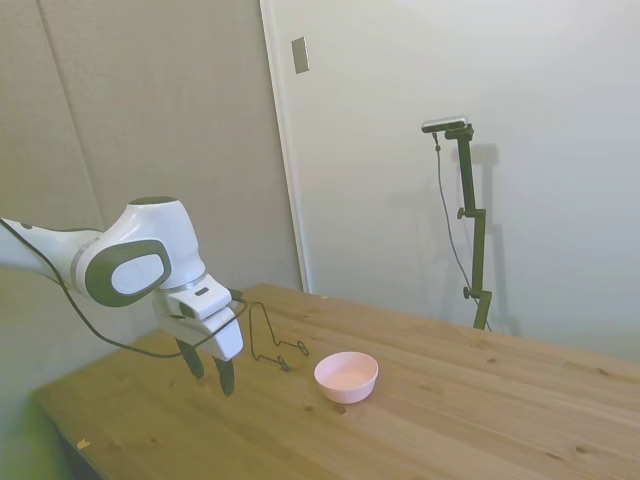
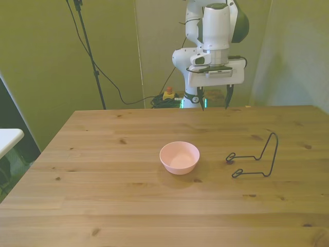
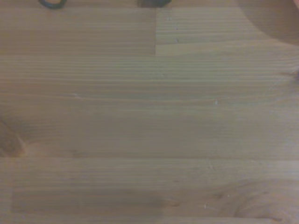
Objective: Load the bowl
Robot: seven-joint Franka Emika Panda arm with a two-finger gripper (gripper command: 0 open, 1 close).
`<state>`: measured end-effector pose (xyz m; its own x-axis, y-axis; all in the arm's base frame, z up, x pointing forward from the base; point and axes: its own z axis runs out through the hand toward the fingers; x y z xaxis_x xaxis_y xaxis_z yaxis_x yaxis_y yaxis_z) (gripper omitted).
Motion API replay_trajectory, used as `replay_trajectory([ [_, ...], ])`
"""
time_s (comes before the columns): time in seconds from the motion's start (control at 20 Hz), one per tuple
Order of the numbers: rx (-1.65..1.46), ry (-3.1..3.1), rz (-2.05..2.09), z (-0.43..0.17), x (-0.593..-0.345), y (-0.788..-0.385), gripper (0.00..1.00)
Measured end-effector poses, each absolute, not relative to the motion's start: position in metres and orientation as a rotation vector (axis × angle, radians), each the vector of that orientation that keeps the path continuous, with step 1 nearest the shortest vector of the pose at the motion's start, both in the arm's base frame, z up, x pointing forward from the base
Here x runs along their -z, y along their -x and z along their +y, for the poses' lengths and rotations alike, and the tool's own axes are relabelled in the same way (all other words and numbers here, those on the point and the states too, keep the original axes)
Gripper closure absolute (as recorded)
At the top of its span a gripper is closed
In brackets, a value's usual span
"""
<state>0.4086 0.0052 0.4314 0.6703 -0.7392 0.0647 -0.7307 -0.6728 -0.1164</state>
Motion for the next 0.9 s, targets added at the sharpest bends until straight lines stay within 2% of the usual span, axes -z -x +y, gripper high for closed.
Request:
replay_trajectory([
  [0.15,0.179,2.806,1.234,0.004,-0.432,-0.41,0.0],
  [0.45,0.35,2.806,1.298,-0.038,-0.463,-0.453,0.0],
  [0.9,0.391,2.757,1.412,-0.071,-0.432,-0.555,0.0],
])
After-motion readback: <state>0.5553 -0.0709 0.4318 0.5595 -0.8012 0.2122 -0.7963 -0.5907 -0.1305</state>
